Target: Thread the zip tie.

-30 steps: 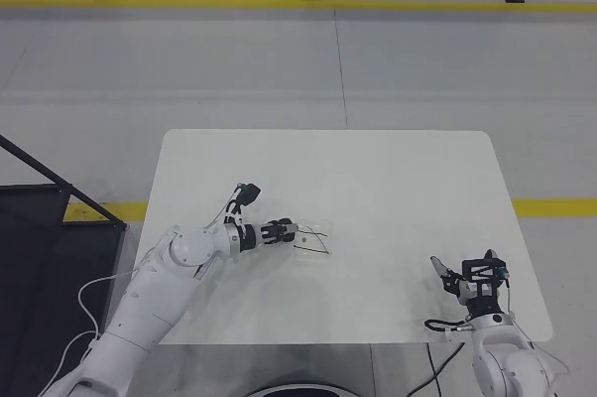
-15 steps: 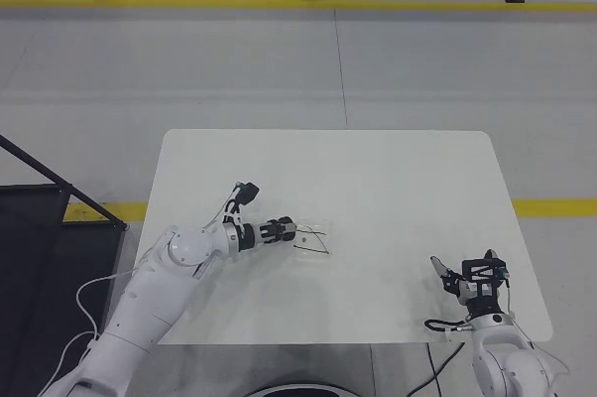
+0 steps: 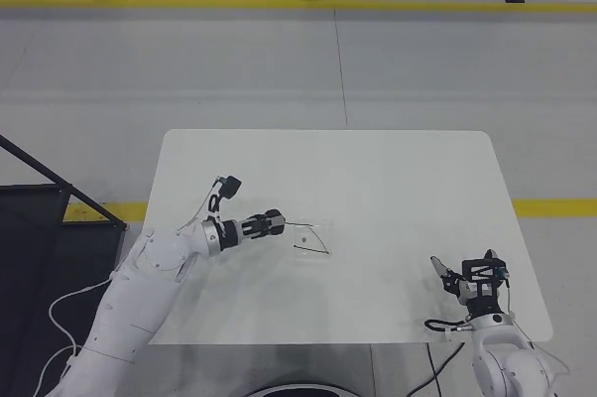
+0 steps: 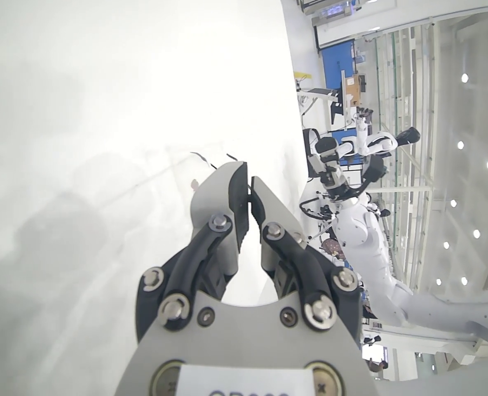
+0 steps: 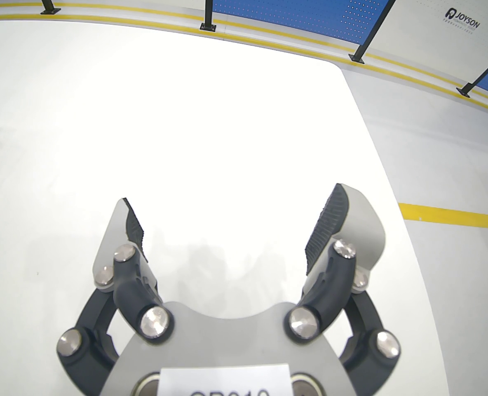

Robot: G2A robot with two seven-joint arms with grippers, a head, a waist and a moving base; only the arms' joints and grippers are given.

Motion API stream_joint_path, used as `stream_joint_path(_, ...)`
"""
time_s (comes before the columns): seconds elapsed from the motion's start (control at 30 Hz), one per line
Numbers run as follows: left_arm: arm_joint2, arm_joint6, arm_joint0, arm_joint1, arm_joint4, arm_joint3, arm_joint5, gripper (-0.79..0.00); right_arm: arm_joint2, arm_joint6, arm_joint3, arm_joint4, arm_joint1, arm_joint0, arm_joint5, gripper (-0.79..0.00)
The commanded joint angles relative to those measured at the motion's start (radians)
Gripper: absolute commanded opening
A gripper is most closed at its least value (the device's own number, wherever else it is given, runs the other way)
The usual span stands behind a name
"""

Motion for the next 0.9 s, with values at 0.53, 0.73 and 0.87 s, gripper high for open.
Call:
stream_joint_path(0.53,-0.125,-0.181,0.065,0.045,-0.138,-0.121,-0.189,-0.785,-0.02,0.146,-0.225,0.236,0.012,-0.061,-0.434,0.0)
stream_joint_path(0.73,-0.13,-0.176,0.069,0.047,-0.133,-0.126,-0.188,-0.785,-0.016,0.155,-0.229,0.234,0.013,-0.06,-0.433,0.0)
stream_joint_path(0.87,-0.13,-0.176,0.069,0.047,-0.133,-0.126,-0.188,-0.785,-0.016,0.155,-0.229,0.234,0.013,-0.06,-0.433,0.0)
